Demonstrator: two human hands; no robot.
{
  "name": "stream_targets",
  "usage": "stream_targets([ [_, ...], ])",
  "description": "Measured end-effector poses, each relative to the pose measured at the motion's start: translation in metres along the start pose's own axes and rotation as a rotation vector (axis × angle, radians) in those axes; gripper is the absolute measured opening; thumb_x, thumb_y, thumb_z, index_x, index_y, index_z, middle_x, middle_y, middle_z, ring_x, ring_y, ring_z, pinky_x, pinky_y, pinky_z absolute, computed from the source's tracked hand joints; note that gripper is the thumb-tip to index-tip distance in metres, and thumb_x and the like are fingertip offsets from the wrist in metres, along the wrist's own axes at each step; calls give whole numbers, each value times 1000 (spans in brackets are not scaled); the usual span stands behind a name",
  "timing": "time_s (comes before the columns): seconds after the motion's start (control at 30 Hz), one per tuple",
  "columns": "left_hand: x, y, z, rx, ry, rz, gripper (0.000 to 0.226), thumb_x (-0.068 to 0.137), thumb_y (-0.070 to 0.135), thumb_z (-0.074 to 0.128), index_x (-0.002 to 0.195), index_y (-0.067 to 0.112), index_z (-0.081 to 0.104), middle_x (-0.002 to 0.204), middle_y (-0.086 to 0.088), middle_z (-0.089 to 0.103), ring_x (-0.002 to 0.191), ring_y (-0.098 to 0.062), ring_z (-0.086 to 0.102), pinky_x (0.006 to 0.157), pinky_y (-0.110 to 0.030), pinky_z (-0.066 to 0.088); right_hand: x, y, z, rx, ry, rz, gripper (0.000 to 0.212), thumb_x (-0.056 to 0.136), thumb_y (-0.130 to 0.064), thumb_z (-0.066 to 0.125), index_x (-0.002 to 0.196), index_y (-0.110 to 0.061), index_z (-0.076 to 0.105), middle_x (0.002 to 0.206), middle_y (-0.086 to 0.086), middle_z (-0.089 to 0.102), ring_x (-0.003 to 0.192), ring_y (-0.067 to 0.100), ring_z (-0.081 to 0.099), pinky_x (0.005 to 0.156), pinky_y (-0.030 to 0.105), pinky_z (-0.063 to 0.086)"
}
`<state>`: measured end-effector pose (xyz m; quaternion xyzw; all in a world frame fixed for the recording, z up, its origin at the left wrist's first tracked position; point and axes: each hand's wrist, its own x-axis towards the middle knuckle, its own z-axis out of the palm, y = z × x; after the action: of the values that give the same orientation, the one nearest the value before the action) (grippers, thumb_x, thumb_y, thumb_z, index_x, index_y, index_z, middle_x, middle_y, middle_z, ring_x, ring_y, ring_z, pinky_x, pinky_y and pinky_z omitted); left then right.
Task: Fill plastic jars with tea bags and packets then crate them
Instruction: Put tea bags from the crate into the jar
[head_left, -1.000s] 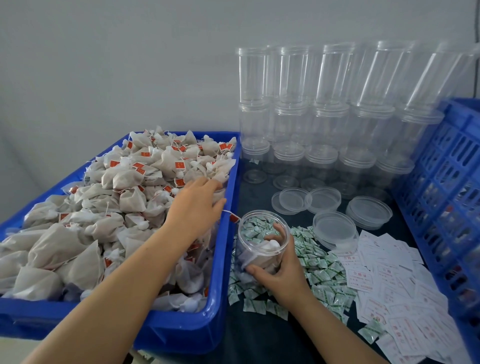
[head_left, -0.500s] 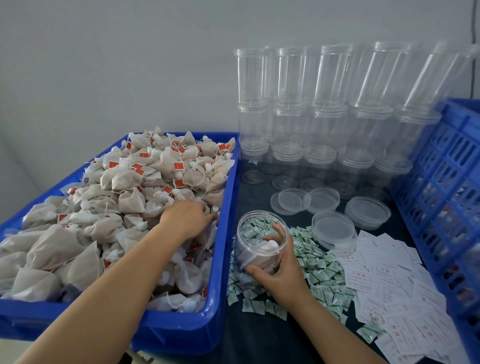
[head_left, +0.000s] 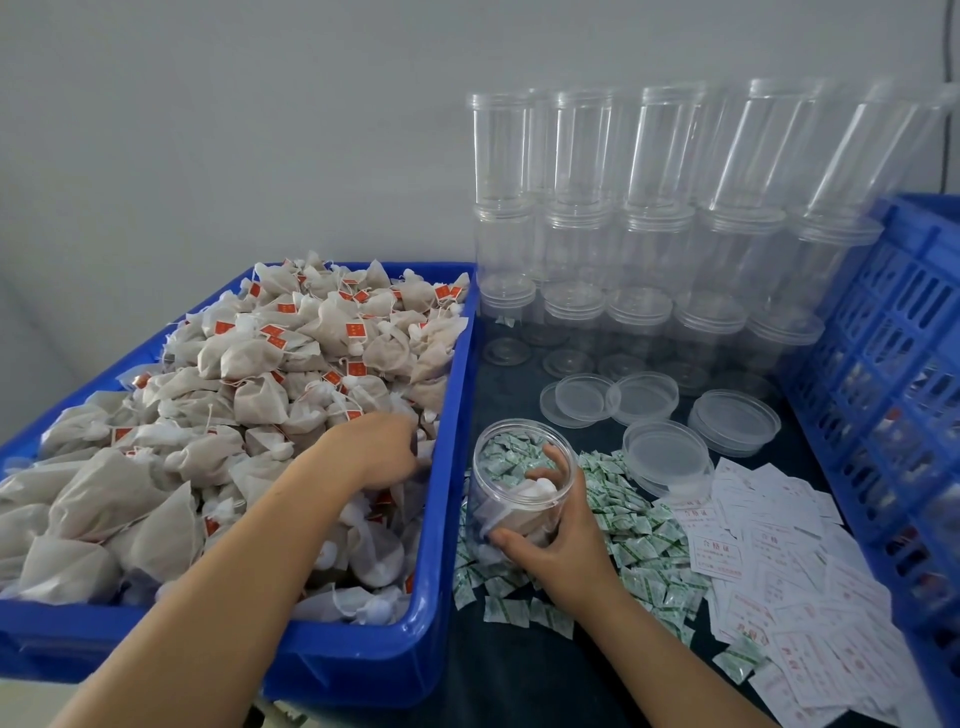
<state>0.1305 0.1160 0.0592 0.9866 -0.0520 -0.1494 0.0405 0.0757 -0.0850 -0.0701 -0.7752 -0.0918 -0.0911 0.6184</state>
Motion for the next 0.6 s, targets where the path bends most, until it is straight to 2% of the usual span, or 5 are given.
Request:
stream_targets([
  [0.07,-2,-2,-1,1,-14,17,46,89,47,56,117,11,60,95,0,58,82,-16,53,66,-26,38,0,0,0,-5,-1,1,90,55,-60,83,122,-77,26,125,-22,50,113,-13,52,82,2,42],
  [0.17,-5,-6,-4,3,-45,36,52,84,48,63,124,15,56,99,2,55,86,-15,51,69,-26,38,0,-1,-1,3,-5,3,89,55,-60,82,121,-79,25,125,-22,49,112,-14,51,82,2,43],
  [0.33,-6,-10,-4,42,-51,74,48,80,32,73,123,20,55,104,2,57,88,-15,50,70,-25,38,0,-3,0,16,-7,1,88,55,-58,82,119,-80,26,126,-20,50,113,-13,52,84,3,44],
  [0.5,-5,-12,-4,-40,74,132,16,82,29,67,96,23,60,86,6,57,77,-12,55,59,-25,39,-1,-3,0,7,-1,-4,89,54,-59,82,120,-80,25,125,-21,50,112,-15,51,83,1,42],
  [0.6,-4,-15,-5,-87,131,146,7,84,26,62,89,21,62,85,3,60,78,-13,57,63,-26,44,-1,-3,0,0,2,-8,89,55,-59,82,120,-80,25,125,-21,50,113,-15,51,84,1,41],
])
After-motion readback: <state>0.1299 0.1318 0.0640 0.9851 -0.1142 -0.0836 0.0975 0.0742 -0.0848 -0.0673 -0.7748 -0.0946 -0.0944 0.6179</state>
